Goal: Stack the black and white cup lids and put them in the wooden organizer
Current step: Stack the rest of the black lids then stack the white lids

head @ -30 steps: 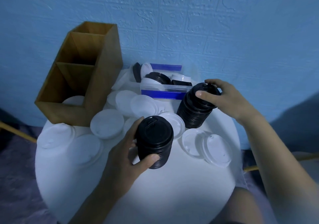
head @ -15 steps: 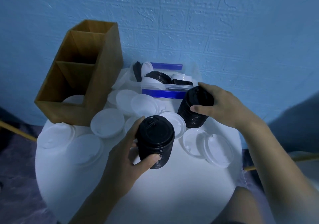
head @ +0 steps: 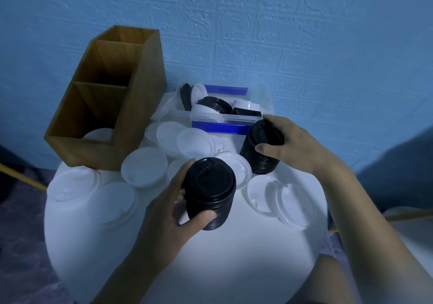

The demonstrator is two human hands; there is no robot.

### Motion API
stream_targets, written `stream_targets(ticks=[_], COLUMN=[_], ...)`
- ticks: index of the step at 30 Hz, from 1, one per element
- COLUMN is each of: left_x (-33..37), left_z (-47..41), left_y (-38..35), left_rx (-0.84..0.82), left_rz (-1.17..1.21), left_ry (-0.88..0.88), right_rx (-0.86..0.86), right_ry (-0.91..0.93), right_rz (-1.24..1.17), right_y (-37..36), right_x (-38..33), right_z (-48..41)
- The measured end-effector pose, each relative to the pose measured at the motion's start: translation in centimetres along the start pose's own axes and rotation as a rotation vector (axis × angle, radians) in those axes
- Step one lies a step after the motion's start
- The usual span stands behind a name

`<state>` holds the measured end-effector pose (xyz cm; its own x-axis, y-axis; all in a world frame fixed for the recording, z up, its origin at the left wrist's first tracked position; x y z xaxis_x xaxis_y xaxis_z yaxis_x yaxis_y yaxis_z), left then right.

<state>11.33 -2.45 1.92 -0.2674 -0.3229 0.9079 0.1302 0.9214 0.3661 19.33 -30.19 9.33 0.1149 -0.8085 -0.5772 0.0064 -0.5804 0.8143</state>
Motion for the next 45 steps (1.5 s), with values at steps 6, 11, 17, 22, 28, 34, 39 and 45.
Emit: stream_targets(ticks=[6, 11, 17, 22, 28, 34, 39, 45], left_x=[0.0, 0.0, 0.1, 0.1, 0.3, 0.3, 0.3, 0.3], left_z=[-0.1, 0.0, 0.0, -0.1, 0.0, -0.1, 0.0, 0.0], left_y=[-0.1, 0.0, 0.0, -0.1, -0.2, -0.2, -0.3, -0.2], left_rx=[-0.001, -0.004, -0.016, -0.01, 0.006, 0.001, -0.008, -0.008], left_rz=[0.022, 0.022, 0.019, 0.043, 0.054, 0.047, 0.041, 0.038], left_ry=[0.005, 0.005, 0.016, 0.02, 0.031, 0.041, 0.035, 0.015], right_rx=[0.008, -0.043, -0.068, -0.068, -0.056, -0.062, -0.006, 0.136], right_ry=[-0.008, -0.028, -0.019, -0.001, -0.032, -0.021, -0.01, 0.095], right_rz=[0.011, 0.033, 0.038, 0.058, 0.008, 0.061, 0.098, 0.224], right_y=[-0.4, -0.3, -0.1, 0.1, 0.1, 0.8, 2.6, 3.0], right_x=[0.3, 0.1, -0.9, -1.4, -0.3, -0.5, -1.4, -5.1], right_z=[0.1, -0.2, -0.2, 0.1, 0.0, 0.0, -0.7, -7.0])
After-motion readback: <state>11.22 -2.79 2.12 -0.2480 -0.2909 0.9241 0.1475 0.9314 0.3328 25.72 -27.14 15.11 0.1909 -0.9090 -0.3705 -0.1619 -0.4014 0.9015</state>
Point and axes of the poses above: each hand's wrist, its own z-axis away from the middle knuckle, its own y-axis out of the back of the hand, x = y × z, the point moved 5 cm from there along -z, towards the middle knuckle, and after that the axes turned 7 degrees about y, right-handed, at the moved point
